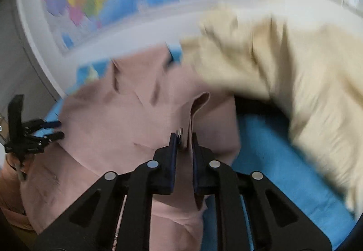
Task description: Fold large clothes
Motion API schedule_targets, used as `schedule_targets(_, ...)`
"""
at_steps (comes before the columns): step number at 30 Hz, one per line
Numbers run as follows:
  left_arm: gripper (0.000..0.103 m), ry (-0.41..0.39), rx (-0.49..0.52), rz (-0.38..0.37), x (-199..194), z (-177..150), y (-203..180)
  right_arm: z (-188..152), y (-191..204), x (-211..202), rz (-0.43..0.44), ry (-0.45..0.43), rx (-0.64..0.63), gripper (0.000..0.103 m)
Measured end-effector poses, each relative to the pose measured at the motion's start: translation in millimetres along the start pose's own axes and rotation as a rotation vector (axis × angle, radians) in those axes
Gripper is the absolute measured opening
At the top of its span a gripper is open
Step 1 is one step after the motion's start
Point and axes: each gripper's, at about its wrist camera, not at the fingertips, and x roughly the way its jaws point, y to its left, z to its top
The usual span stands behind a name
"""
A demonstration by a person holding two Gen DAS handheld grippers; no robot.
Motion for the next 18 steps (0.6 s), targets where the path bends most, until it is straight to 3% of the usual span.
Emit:
schedule_targets(2,0.059,-0.005,-0.021,0.008,1.3,-2.3,5.6,-5.0,-1.2,0.0,-0.012,0.005,0.02,0.028)
schedule_targets(5,0.059,-0.021,-0.046,-0.014,-8.0,-2.6,10.7,-8.2,3.0,-24.9,-0.046,-0.073,0.023,0.038)
schedule_targets(9,0.062,-0.04,-0.031,-0.048,-16.9,-3.1,8.3,-11.2,27.1,-52.3,0.004,-0.166,-0.049,0.038)
schedule_targets(13,0.063,-0.031,-0.007,-0.028,-12.0,-2.0,2.4,-10.3,54.7,-24.7,0.003,-0.061,-0.191,0.038)
schedule_targets(15,0.064,-0.034,-0.011,-0.022,-10.7,-3.0,3.1,-11.5,48.1,1.8,-0.03,0.026,-0.181,0.037)
schedule_targets(18,0.066,-0.035,-0.022,-0.009,-13.0,-4.8,7.1,-11.6,30.6,18.8,-0.03,0.067,-0.12,0.032)
